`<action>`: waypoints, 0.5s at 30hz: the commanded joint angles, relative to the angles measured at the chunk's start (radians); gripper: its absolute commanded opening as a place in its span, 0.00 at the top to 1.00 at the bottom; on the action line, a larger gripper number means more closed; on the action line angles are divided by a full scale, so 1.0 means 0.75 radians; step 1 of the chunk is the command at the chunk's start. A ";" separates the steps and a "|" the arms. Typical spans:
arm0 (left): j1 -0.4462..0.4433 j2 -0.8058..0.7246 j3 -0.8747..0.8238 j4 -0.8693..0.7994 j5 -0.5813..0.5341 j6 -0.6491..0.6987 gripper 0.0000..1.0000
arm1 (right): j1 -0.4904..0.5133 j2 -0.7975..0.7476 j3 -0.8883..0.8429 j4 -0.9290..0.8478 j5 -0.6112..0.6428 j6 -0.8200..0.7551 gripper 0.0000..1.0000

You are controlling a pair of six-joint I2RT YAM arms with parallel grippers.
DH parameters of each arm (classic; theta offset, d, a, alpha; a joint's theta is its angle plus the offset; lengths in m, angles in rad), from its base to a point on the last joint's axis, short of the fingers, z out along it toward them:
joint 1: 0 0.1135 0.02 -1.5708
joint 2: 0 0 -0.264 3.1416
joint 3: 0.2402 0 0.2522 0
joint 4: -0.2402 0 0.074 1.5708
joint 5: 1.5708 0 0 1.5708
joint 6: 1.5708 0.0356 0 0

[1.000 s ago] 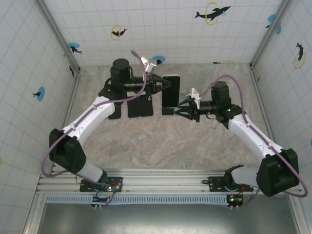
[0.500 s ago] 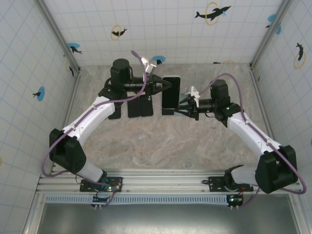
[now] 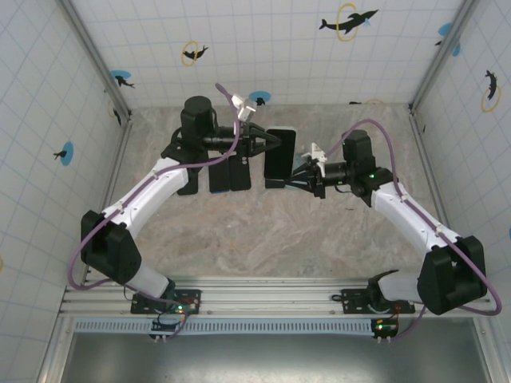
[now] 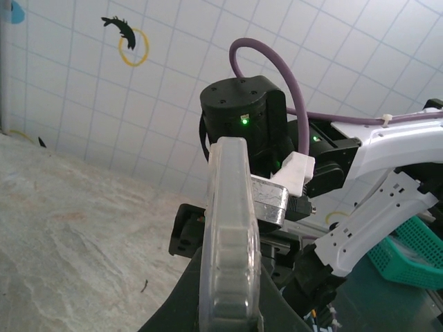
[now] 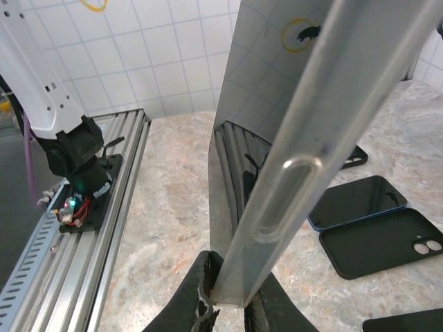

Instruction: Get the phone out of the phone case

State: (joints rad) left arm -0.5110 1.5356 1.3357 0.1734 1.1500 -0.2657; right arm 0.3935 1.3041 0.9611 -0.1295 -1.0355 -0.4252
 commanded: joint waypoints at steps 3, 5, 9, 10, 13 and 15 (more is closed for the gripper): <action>0.005 -0.023 -0.006 0.116 0.040 -0.150 1.00 | 0.041 0.004 0.099 -0.061 0.193 -0.245 0.94; 0.005 -0.023 -0.014 0.127 0.055 -0.174 1.00 | 0.059 0.000 0.111 -0.080 0.268 -0.323 0.95; 0.005 -0.029 -0.019 0.133 0.058 -0.209 1.00 | 0.091 -0.009 0.139 -0.129 0.404 -0.458 0.96; 0.004 -0.031 -0.020 0.136 0.052 -0.212 1.00 | 0.099 -0.017 0.134 -0.118 0.434 -0.478 0.96; 0.004 -0.033 -0.032 0.165 0.042 -0.240 1.00 | 0.101 -0.040 0.108 -0.006 0.461 -0.396 0.98; 0.005 -0.034 -0.045 0.199 0.036 -0.263 1.00 | 0.106 -0.060 0.078 0.103 0.455 -0.311 0.98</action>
State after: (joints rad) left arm -0.4889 1.5352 1.3117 0.2596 1.1534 -0.3729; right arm 0.4644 1.2968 1.0183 -0.2184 -0.7704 -0.6792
